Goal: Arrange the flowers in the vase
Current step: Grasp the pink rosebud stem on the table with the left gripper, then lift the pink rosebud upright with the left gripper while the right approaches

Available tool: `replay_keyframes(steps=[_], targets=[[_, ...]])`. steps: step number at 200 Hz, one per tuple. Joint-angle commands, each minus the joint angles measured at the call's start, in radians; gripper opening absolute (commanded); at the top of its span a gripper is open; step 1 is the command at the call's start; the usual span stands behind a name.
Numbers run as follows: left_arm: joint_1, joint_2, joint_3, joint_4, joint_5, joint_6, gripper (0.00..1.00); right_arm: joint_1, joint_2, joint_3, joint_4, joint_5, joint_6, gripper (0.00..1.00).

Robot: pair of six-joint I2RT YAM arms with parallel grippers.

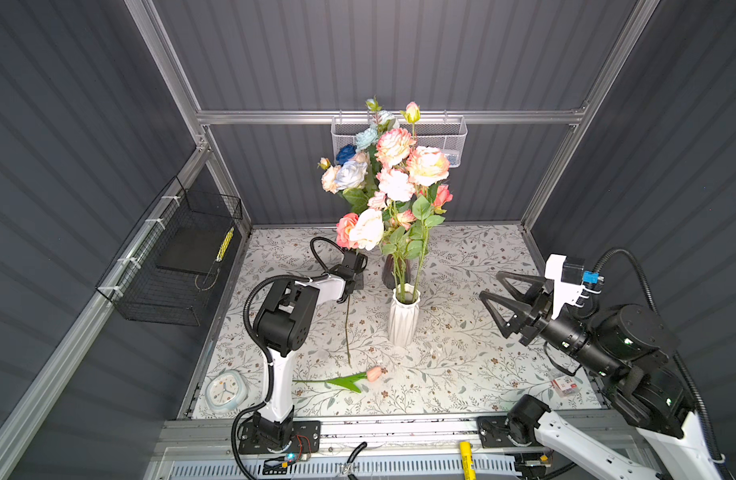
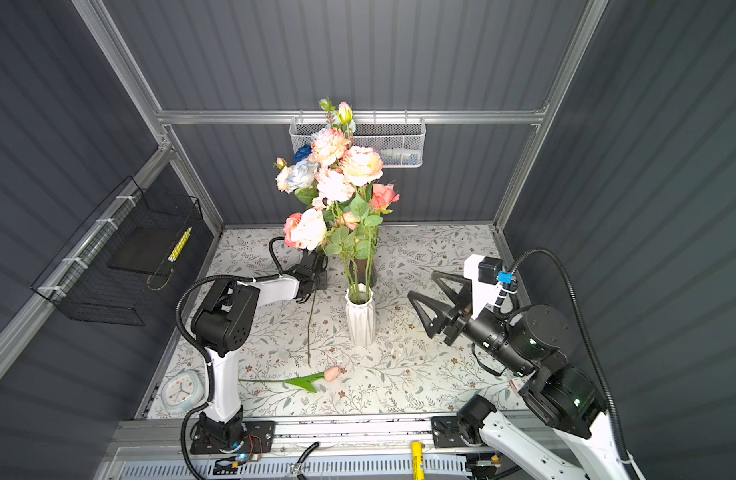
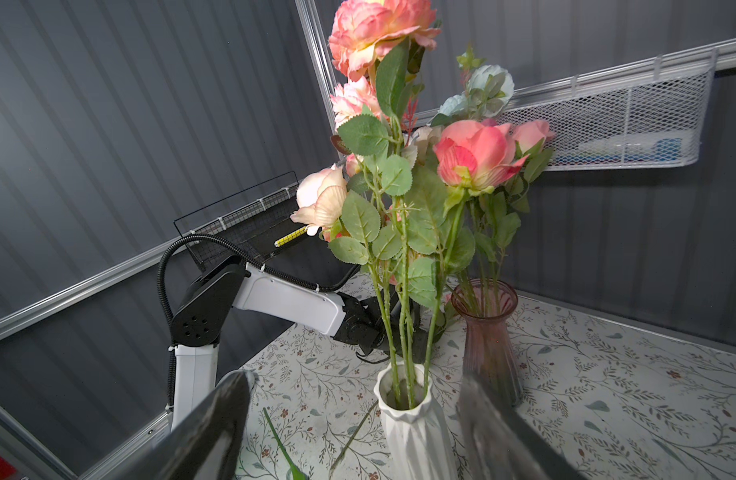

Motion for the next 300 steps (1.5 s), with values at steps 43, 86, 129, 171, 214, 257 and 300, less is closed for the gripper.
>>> replay_keyframes(steps=[43,86,129,171,214,257,300], targets=[[0.014,-0.057,-0.063,-0.056,-0.094,-0.01,0.0,-0.003,-0.005,-0.002,0.009,-0.006,-0.006,0.8],[0.062,-0.194,-0.121,-0.038,-0.126,-0.03,0.0,-0.002,-0.006,-0.001,0.012,-0.006,-0.001,0.8],[0.065,-0.455,-0.241,-0.018,-0.162,-0.066,0.0,-0.002,-0.001,-0.001,0.042,-0.004,0.004,0.8],[0.063,-0.778,-0.326,-0.084,-0.151,-0.112,0.0,-0.002,0.003,-0.002,0.062,-0.002,0.01,0.81],[0.062,-1.118,-0.334,-0.216,-0.043,-0.136,0.0,-0.002,0.021,0.0,0.09,-0.062,0.019,0.81],[0.062,-1.343,-0.254,-0.343,0.152,-0.139,0.0,-0.002,0.08,0.017,0.139,-0.205,0.039,0.81],[0.062,-1.443,-0.181,-0.363,0.433,-0.111,0.0,0.019,0.207,0.053,0.195,-0.397,0.094,0.73]])
